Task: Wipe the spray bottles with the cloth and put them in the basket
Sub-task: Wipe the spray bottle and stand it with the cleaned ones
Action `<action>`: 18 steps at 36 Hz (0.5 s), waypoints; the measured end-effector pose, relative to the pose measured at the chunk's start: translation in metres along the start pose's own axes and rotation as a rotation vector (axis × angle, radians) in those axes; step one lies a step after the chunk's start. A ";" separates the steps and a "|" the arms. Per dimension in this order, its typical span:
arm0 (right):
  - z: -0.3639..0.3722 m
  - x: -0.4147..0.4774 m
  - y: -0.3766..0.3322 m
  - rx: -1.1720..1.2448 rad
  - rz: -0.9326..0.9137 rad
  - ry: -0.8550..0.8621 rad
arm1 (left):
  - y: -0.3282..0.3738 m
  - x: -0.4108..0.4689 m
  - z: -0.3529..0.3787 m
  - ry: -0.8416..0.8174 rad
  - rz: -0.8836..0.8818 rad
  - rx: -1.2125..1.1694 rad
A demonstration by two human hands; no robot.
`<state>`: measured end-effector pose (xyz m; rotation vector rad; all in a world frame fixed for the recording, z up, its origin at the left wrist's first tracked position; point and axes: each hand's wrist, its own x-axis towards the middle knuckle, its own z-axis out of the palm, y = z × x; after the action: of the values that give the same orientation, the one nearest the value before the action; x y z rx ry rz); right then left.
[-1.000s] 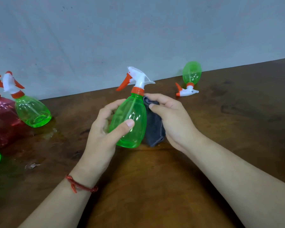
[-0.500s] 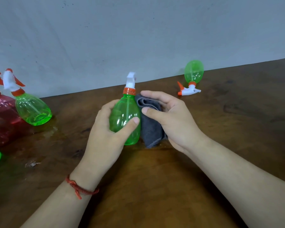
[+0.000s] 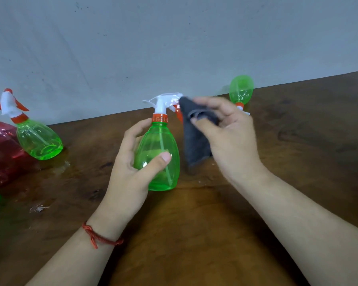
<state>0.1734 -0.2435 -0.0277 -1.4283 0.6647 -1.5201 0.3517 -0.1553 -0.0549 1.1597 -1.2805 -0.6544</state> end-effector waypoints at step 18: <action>0.003 -0.007 0.014 -0.725 -0.494 -0.303 | 0.007 -0.002 0.013 -0.124 0.040 -0.033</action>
<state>0.1797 -0.2429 -0.0421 -2.4643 0.7450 -1.4251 0.3376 -0.1545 -0.0507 1.0773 -1.3888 -0.7251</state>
